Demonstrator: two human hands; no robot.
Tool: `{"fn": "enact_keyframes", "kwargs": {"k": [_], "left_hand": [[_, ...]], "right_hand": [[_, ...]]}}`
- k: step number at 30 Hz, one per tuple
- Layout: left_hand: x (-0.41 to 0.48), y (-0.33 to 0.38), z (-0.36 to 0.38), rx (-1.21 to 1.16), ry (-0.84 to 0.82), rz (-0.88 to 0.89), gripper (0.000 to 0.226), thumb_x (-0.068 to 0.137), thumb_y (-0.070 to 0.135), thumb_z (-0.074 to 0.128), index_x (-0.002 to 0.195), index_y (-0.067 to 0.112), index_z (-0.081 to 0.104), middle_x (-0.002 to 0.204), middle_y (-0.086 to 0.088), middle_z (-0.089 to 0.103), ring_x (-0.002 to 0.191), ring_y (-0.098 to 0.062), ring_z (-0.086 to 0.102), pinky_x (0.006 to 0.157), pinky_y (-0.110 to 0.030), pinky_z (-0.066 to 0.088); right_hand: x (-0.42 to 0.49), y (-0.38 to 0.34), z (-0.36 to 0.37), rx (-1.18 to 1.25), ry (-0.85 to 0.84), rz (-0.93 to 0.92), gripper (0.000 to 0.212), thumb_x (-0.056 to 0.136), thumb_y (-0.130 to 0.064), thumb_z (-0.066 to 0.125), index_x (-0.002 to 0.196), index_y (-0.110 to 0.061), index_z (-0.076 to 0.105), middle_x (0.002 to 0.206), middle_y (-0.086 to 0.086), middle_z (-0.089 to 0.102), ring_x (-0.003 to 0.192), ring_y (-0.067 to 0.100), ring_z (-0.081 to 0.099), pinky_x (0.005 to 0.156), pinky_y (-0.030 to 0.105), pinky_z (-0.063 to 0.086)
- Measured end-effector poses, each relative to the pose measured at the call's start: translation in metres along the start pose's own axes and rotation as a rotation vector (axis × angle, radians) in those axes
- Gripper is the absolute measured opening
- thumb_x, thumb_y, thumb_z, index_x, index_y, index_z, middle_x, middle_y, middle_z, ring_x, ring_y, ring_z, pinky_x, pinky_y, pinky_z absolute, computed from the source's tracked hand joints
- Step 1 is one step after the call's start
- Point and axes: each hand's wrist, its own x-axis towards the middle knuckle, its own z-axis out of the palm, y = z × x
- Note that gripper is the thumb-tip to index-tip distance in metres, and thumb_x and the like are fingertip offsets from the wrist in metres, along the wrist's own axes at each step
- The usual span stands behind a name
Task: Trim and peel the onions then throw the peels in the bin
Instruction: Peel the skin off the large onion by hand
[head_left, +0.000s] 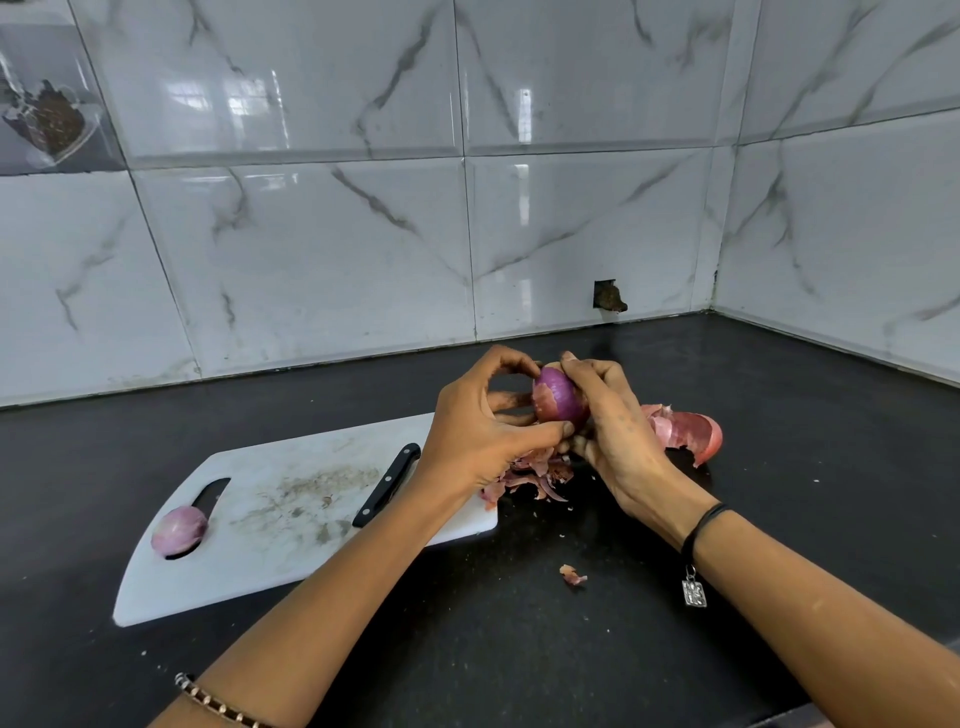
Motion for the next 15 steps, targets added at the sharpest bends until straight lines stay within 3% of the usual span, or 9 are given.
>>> {"fn": "enact_keyframes", "kwargs": {"k": [2,5,9,12,15], "left_hand": [[-0.0005,0.0017,-0.0013,0.014,-0.017,0.009,0.052,0.066,0.0,0.093,0.107,0.017,0.066,0.108,0.007,0.072,0.094,-0.011,0.076,0.08,-0.03,0.063],[-0.0005,0.0017,-0.0023,0.025,-0.015,0.014,0.05,0.066,0.0,0.093,0.105,0.016,0.066,0.107,0.006,0.072,0.093,-0.011,0.076,0.079,-0.031,0.063],[-0.0002,0.0014,-0.0022,0.031,0.009,0.012,0.047,0.064,0.001,0.094,0.1,0.014,0.068,0.106,0.005,0.074,0.093,-0.01,0.075,0.08,-0.032,0.063],[0.0017,-0.0028,-0.0006,0.051,0.032,0.034,0.036,0.063,0.003,0.095,0.09,0.009,0.07,0.114,0.006,0.071,0.098,-0.012,0.074,0.083,-0.029,0.062],[0.003,-0.005,0.0003,0.086,0.026,0.035,0.027,0.064,0.005,0.095,0.079,0.007,0.072,0.117,0.01,0.068,0.102,-0.009,0.072,0.085,-0.026,0.06]], "right_hand": [[0.0013,0.0009,0.0,0.003,-0.001,0.004,0.037,0.097,-0.042,0.063,0.123,-0.018,0.051,0.086,-0.001,0.075,0.073,0.018,0.071,0.061,0.032,0.057],[0.0024,0.0025,-0.001,-0.019,-0.001,-0.01,0.038,0.097,-0.043,0.063,0.123,-0.019,0.052,0.092,0.002,0.074,0.077,0.022,0.07,0.065,0.035,0.055],[0.0017,0.0021,-0.0001,-0.033,-0.012,-0.026,0.037,0.097,-0.043,0.062,0.122,-0.019,0.051,0.081,-0.003,0.077,0.071,0.017,0.071,0.066,0.038,0.057],[0.0025,0.0012,-0.0008,0.001,-0.001,-0.011,0.037,0.097,-0.042,0.063,0.123,-0.017,0.051,0.097,0.007,0.071,0.077,0.021,0.071,0.08,0.05,0.06],[0.0019,-0.0002,-0.0011,0.024,0.002,-0.008,0.035,0.098,-0.041,0.062,0.121,-0.017,0.051,0.103,0.009,0.068,0.074,0.016,0.073,0.066,0.036,0.062]]}}
